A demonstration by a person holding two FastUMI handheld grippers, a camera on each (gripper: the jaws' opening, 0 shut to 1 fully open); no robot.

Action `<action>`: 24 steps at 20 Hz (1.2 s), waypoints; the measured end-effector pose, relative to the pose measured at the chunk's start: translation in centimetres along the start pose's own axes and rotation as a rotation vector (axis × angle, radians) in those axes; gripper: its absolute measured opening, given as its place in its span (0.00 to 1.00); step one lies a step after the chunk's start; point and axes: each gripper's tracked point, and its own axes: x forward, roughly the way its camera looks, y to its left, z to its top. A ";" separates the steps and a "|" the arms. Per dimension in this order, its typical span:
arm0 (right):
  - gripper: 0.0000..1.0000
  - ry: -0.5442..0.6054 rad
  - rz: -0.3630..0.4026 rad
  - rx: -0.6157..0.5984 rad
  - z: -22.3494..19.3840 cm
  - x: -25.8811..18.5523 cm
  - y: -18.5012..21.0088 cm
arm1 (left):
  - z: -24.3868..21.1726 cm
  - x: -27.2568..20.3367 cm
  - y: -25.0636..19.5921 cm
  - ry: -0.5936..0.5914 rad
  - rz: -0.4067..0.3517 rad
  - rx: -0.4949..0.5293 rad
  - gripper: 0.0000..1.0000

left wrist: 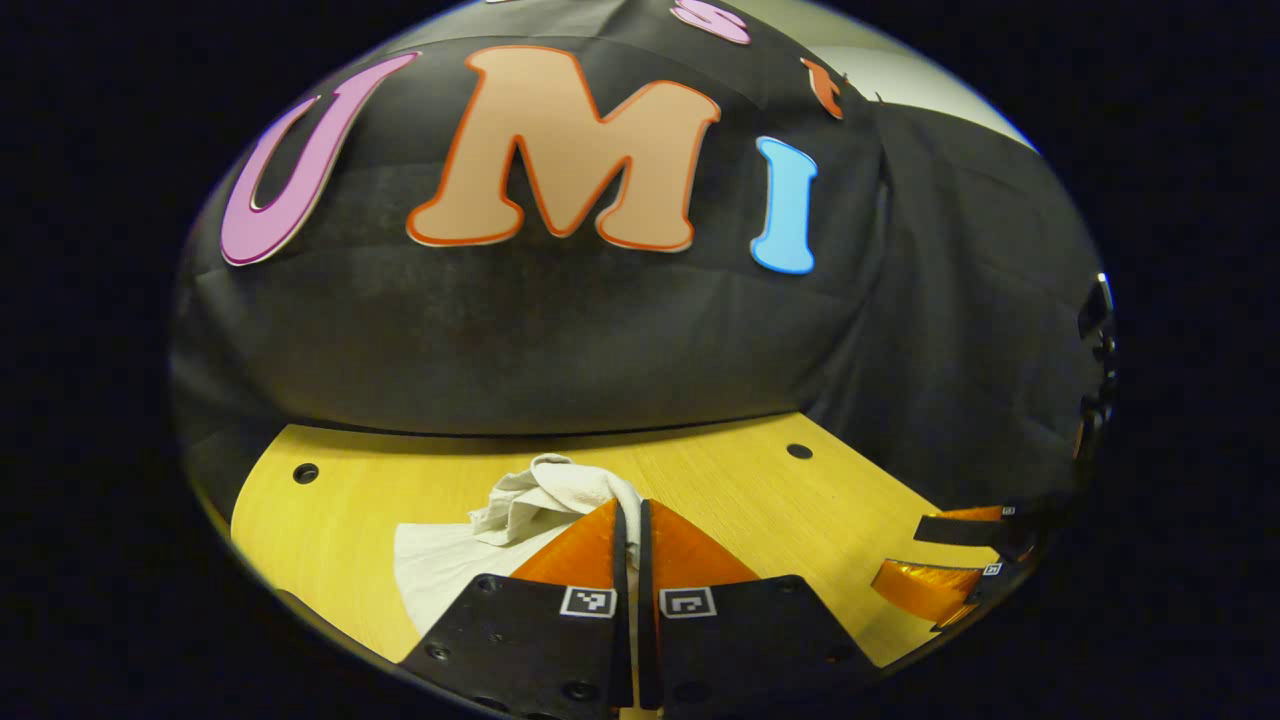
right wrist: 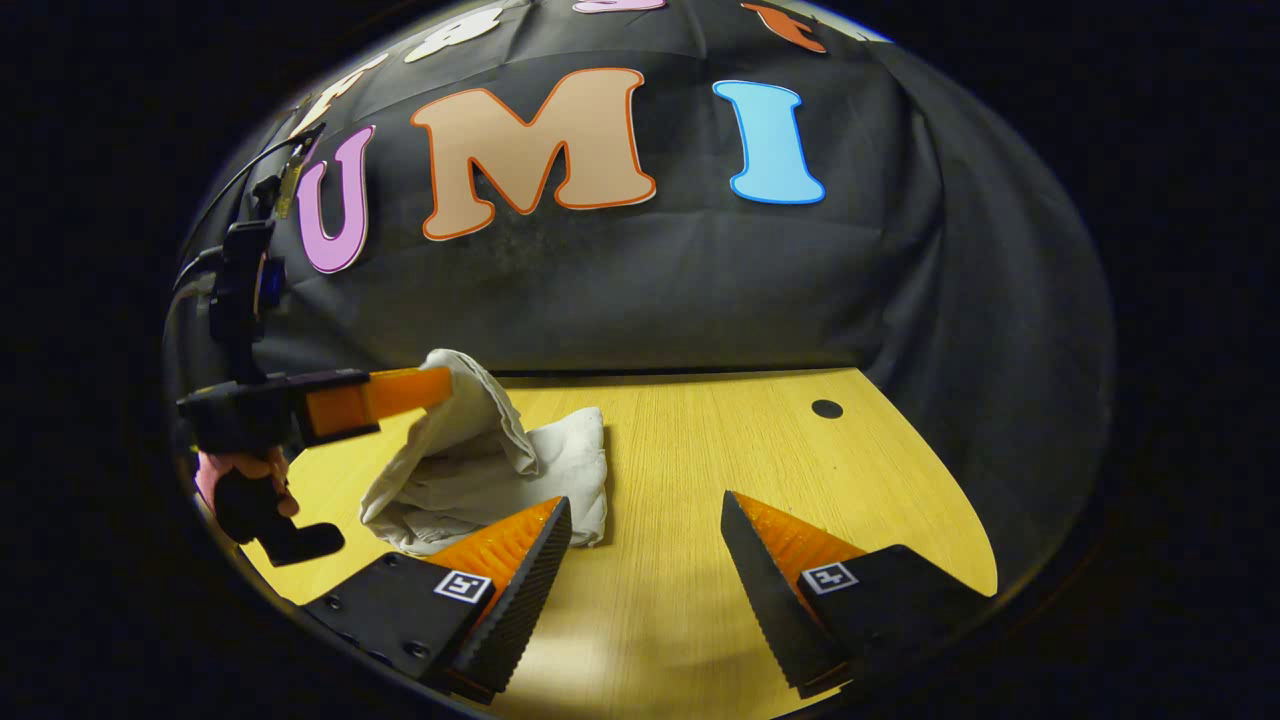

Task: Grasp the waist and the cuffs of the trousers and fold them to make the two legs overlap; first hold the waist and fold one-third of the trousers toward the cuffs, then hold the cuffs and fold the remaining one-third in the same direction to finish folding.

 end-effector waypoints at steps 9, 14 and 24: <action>0.92 -0.005 0.004 0.020 0.0 -0.7 0.2 | -2.1 -1.1 -2.0 0.011 -0.038 0.035 0.94; 0.97 -0.045 0.038 0.040 1.1 -1.4 2.6 | -1.6 -5.1 2.2 0.001 0.037 0.003 0.96; 0.96 -0.174 0.058 0.030 4.3 -4.6 6.6 | -3.4 -14.0 11.8 0.015 0.186 -0.050 0.99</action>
